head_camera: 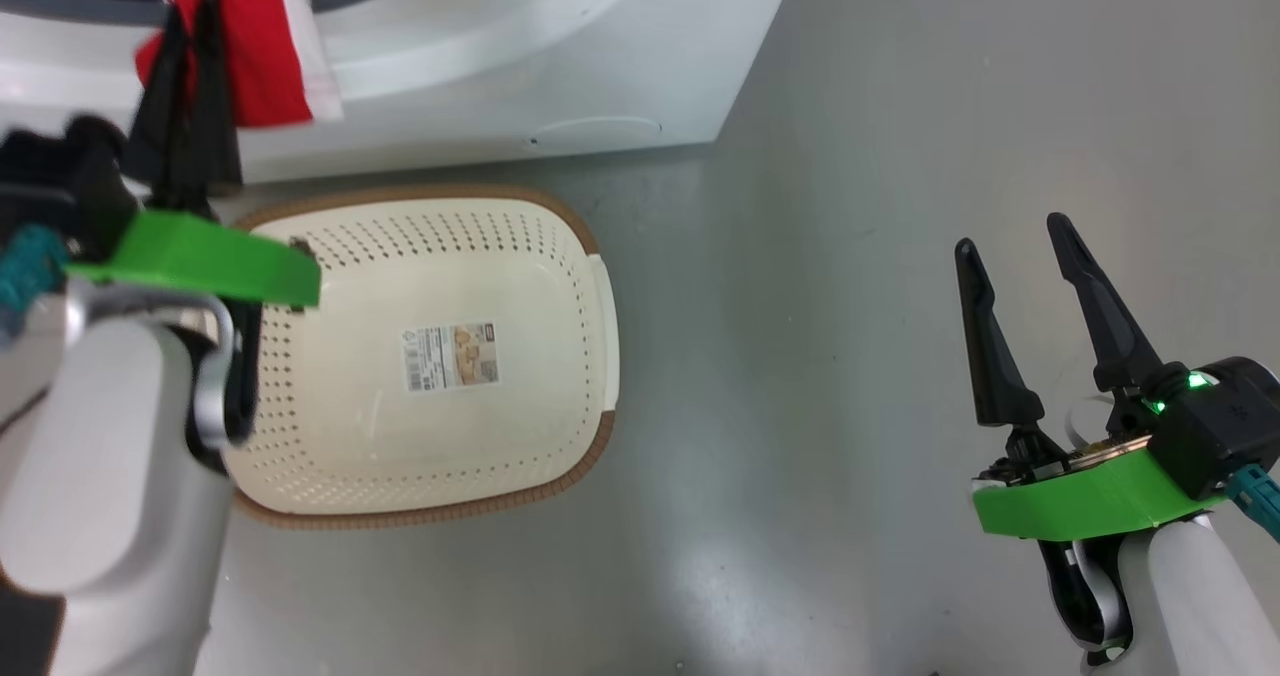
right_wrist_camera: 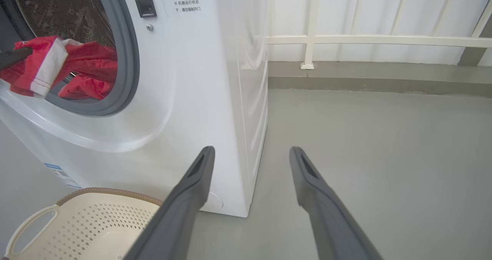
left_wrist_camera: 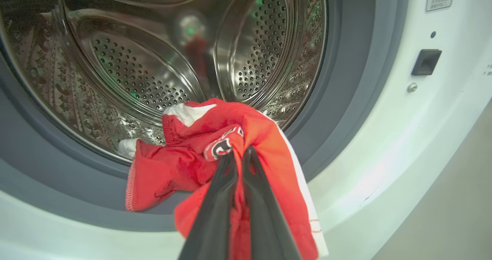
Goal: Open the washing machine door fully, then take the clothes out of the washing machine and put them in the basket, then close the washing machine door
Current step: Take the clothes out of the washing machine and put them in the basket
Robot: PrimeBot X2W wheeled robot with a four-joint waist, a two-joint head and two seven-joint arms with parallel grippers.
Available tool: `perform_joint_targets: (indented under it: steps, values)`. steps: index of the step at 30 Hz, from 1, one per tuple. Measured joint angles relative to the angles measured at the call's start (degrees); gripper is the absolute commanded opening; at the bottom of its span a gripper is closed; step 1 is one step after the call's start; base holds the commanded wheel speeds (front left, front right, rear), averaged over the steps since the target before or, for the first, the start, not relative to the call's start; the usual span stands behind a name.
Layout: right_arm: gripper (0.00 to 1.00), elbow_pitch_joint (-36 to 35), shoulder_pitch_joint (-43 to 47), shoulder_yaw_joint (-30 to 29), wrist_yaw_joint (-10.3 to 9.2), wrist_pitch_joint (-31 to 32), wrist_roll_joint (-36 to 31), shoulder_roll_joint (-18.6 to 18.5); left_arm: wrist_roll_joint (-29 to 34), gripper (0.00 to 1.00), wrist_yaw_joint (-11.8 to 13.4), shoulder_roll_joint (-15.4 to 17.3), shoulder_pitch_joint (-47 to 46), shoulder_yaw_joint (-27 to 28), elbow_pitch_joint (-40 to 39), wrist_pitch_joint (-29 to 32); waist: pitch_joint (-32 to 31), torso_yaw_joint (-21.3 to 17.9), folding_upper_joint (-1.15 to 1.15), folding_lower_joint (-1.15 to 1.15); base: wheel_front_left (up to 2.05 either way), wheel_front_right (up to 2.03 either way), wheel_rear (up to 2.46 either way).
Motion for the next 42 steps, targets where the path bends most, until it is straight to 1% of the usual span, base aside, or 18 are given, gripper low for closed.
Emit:
perform_joint_targets:
  steps: [10, 14, 25, 28, 34, 40, 42]
  values:
    - [1.0, 0.56, 2.69, -0.32, 0.0, 0.0, 0.11, 0.0, -0.4, 0.0, 2.85, 0.36, 13.24, -1.54, -12.84, 2.6, -6.24, 0.85, 0.0, 0.0, 0.0, 0.0, 0.0]
    - [1.0, 0.79, 2.75, -0.25, 0.0, 0.0, 0.58, 0.0, -0.38, 0.0, 3.5, 0.55, 17.92, -2.12, -16.55, 3.89, -8.62, 0.93, 0.0, 0.0, 0.0, 0.0, 0.0]
    - [1.0, 1.66, 5.32, -0.93, 0.0, 0.0, 2.57, 0.01, -0.52, 0.0, 7.31, 1.22, 29.41, -2.63, -26.97, 6.64, -15.08, 0.47, 0.0, 0.0, 0.0, 0.0, 0.0]
    - [1.0, 1.97, 6.47, -1.43, 0.0, 0.0, 2.6, 0.02, -0.66, 0.0, 8.28, 1.19, 31.95, -2.64, -28.76, 7.13, -16.59, 0.37, 0.0, 0.0, 0.0, 0.0, 0.0]
    - [1.0, 1.99, 7.16, -1.66, 0.0, 0.0, 2.92, 0.04, -0.92, 0.0, 9.14, 1.22, 34.25, -2.67, -31.36, 7.66, -18.32, 0.51, 0.0, 0.0, 0.0, 0.0, 0.0]
    - [1.0, 1.82, 7.38, -1.78, 0.0, 0.0, 3.01, 0.05, -0.87, 0.0, 10.8, 1.9, 35.72, -1.76, -34.99, 8.16, -18.08, 0.71, 0.0, 0.0, 0.0, 0.0, 0.0]
    - [1.0, 1.79, 7.4, -2.13, 0.0, 0.0, 3.0, 0.07, -0.87, 0.0, 10.95, 2.12, 36.38, -1.56, -36.16, 8.57, -17.82, 0.87, 0.0, 0.0, 0.0, 0.0, 0.0]
